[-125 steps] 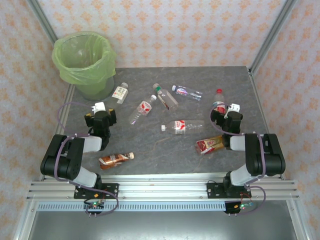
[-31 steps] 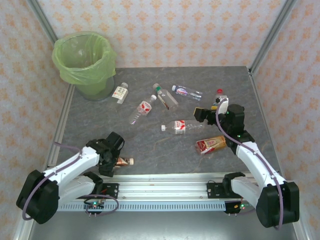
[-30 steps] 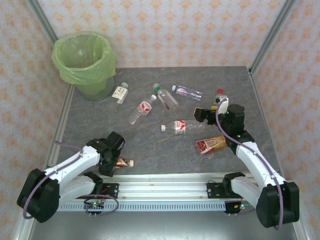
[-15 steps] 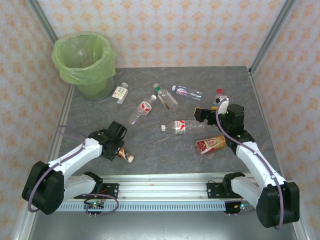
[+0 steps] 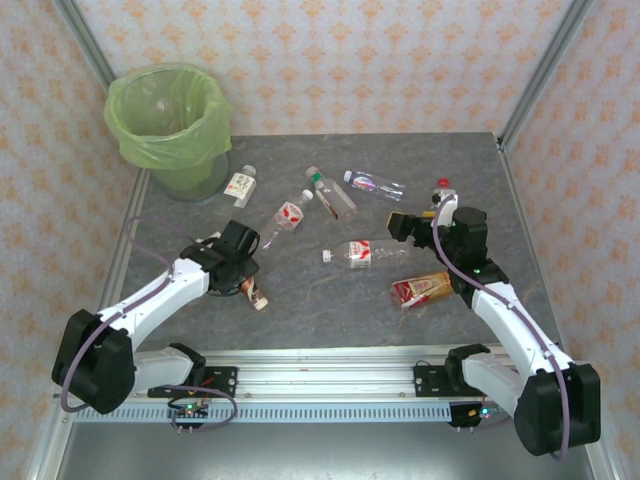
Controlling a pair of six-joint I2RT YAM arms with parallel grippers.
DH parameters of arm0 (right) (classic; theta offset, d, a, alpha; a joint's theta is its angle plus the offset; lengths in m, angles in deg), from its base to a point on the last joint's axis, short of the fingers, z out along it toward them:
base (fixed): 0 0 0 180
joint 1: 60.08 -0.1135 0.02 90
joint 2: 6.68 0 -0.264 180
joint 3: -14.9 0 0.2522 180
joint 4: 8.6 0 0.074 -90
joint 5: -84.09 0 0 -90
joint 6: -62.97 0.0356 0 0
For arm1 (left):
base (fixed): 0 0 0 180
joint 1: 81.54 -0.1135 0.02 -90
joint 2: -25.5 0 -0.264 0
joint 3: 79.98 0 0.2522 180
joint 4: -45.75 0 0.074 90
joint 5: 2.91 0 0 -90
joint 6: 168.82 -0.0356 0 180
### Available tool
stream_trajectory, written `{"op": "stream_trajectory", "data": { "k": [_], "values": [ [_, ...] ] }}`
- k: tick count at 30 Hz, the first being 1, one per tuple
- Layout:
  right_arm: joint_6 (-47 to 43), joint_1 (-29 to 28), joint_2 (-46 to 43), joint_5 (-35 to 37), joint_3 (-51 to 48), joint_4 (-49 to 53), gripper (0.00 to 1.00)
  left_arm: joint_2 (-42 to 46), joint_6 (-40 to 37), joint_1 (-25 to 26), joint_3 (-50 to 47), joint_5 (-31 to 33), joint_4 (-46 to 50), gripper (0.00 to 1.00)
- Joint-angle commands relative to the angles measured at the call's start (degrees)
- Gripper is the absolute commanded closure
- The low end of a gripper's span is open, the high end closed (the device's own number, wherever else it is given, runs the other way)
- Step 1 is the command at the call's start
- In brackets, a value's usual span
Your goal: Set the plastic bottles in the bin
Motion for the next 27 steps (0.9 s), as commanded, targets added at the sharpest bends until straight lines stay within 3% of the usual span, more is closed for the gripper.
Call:
{"op": "stream_trajectory", "data": {
  "k": [1, 2, 5, 7, 14, 22, 27],
  "values": [
    [1.5, -0.4, -1.0, 2.0, 2.0, -2.7, 0.01, 2.6, -4.9, 0.2, 3.1, 4.4, 2.9, 0.62],
    [1.8, -0.4, -0.8, 2.0, 2.1, -3.1, 0.01, 2.7, -5.0, 0.2, 3.8, 5.2, 4.3, 0.64],
    [3.0, -0.4, -0.3, 2.3, 2.2, -5.0, 0.01, 2.8, -5.1, 0.2, 6.3, 7.7, 6.5, 0.93],
    [3.9, -0.4, 0.2, 2.3, 2.3, -6.3, 0.01, 2.3, -6.1, 0.2, 7.9, 7.7, 6.2, 1.0],
    [6.3, -1.3, 1.6, 0.9, 3.5, -8.8, 0.01, 1.5, -10.5, 0.2, 12.8, 7.1, 2.5, 1.0],
    [3.5, -9.3, 5.4, 2.6, 7.1, -7.6, 0.01, -3.7, -17.8, 0.0, 25.0, 11.2, 0.1, 1.0],
    [1.3, -13.7, 9.4, 3.8, 10.4, -8.0, 0.01, -9.9, -25.3, -0.1, 34.4, 8.2, -2.7, 1.0]
  ]
}}
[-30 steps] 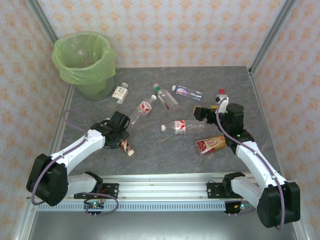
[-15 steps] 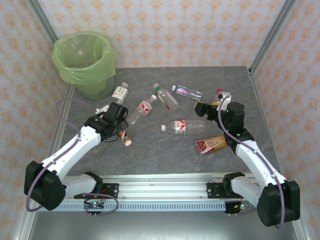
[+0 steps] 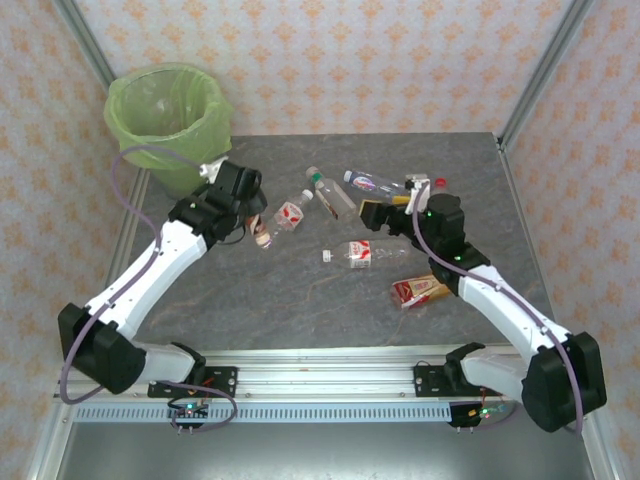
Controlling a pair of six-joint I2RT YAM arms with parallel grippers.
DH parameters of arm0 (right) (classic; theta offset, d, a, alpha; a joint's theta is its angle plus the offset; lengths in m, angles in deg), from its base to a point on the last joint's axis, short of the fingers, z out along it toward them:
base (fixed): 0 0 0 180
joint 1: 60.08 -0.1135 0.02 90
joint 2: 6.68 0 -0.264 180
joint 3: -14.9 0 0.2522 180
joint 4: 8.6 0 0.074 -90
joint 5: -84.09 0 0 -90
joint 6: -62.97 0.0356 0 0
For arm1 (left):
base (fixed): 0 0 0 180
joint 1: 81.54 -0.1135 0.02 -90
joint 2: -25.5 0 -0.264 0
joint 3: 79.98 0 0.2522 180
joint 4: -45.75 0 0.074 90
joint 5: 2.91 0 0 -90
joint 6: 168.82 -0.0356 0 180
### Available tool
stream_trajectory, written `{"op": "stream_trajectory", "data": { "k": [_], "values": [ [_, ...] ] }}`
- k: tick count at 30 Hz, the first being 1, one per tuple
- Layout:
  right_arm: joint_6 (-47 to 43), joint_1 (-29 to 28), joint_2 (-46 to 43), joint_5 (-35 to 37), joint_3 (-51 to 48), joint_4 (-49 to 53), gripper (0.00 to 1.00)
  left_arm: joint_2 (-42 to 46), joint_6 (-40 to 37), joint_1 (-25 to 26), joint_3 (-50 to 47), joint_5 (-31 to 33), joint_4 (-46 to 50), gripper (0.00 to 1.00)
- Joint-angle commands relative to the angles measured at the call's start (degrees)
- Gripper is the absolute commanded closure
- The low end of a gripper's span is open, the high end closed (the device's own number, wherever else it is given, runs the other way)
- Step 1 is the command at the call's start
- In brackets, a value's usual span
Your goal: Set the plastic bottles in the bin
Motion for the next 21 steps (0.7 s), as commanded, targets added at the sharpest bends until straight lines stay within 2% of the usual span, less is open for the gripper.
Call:
{"op": "stream_trajectory", "data": {
  "k": [1, 6, 11, 21],
  "values": [
    [-2.3, -2.4, 2.0, 1.6, 3.3, -2.0, 0.01, -2.7, -8.0, -0.3, 4.9, -0.3, -3.4, 1.0],
    [-3.2, -5.7, 4.9, 2.6, 5.8, -2.8, 0.01, -6.3, -14.9, -2.6, 11.3, -0.1, -2.3, 1.0],
    [-4.1, -7.4, 5.6, 3.3, 6.4, -3.7, 0.01, -6.4, -17.9, -8.2, 11.7, -6.7, -9.1, 1.0],
    [-4.5, -7.6, 4.1, 6.5, 5.7, -3.7, 0.01, -15.2, -27.1, -14.6, 28.4, -4.5, -8.2, 1.0]
  ]
}}
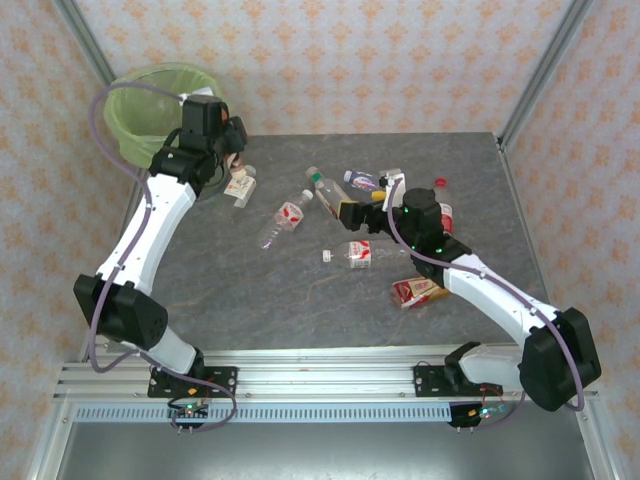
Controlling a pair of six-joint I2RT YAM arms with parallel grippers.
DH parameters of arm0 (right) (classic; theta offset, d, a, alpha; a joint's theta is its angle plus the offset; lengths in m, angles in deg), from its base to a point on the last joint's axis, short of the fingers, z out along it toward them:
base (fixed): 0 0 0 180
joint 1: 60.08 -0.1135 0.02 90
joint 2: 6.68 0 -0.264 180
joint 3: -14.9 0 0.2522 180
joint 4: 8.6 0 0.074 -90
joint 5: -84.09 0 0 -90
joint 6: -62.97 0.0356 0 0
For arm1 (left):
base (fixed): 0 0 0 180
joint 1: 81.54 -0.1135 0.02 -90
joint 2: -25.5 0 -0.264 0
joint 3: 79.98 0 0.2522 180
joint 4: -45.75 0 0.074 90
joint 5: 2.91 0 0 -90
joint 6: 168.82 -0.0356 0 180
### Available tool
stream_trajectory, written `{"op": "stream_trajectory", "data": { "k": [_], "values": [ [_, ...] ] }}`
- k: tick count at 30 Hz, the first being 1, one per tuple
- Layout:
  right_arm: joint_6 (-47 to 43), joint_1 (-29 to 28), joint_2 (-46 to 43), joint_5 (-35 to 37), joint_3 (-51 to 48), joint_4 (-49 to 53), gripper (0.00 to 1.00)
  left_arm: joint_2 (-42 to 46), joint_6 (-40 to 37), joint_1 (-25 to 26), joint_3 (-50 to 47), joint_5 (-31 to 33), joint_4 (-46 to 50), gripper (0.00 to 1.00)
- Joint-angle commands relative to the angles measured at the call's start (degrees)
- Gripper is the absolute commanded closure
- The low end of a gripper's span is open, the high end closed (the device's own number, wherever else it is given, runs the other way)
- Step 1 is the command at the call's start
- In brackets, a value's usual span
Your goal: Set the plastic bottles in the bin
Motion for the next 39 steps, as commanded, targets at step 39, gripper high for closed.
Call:
{"op": "stream_trajectory", "data": {
  "k": [39],
  "values": [
    [-2.0, -0.3, -9.4, 10.9, -4.4, 2.2, 0.01, -43.5, 16.7, -20.1, 55.0, -11.3, 18.8, 1.0]
  ]
}}
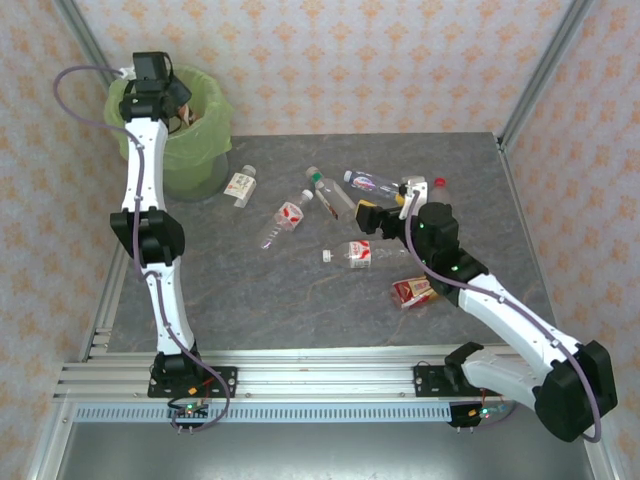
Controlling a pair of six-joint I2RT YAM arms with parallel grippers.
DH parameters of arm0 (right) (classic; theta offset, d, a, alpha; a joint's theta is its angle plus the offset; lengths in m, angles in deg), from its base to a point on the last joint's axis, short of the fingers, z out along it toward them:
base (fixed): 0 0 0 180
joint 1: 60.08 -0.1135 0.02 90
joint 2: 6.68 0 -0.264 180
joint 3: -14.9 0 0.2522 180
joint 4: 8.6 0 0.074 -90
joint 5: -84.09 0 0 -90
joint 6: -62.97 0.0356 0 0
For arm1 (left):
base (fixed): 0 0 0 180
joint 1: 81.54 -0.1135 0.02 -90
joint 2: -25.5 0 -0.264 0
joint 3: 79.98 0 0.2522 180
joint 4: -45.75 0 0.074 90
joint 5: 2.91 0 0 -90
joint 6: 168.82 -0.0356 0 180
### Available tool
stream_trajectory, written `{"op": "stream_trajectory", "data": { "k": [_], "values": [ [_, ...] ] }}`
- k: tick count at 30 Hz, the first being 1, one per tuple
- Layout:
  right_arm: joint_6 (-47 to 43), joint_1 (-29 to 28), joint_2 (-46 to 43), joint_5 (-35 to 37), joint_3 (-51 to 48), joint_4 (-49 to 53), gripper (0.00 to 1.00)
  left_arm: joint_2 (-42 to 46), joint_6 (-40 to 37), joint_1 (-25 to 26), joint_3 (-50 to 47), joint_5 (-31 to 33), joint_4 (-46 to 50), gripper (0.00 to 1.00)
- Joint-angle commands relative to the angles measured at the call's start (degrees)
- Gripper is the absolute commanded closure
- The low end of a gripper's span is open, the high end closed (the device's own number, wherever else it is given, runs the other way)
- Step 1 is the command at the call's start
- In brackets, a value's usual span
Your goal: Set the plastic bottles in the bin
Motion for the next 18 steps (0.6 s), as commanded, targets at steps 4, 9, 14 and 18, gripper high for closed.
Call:
{"op": "stream_trajectory", "data": {
  "k": [4, 9, 14, 18],
  "values": [
    [0.0, -0.3, 1.2, 0.1, 1.2, 0.0, 0.01, -2.2, 1.9, 0.2, 0.9, -5.0, 4.0, 0.97],
    [-0.1, -0.3, 2.0, -0.4, 1.7, 0.2, 0.01, -3.3, 2.8, 0.2, 0.9, -5.8, 4.4, 0.72],
    [0.0, -0.3, 2.2, -0.4, 1.6, 0.3, 0.01, -3.3, 3.2, 0.2, 1.1, -6.2, 3.5, 0.54],
    [0.1, -0.3, 2.2, 0.0, 1.5, 0.4, 0.01, -2.6, 2.9, 0.2, 1.1, -7.1, 2.9, 0.5]
  ]
}}
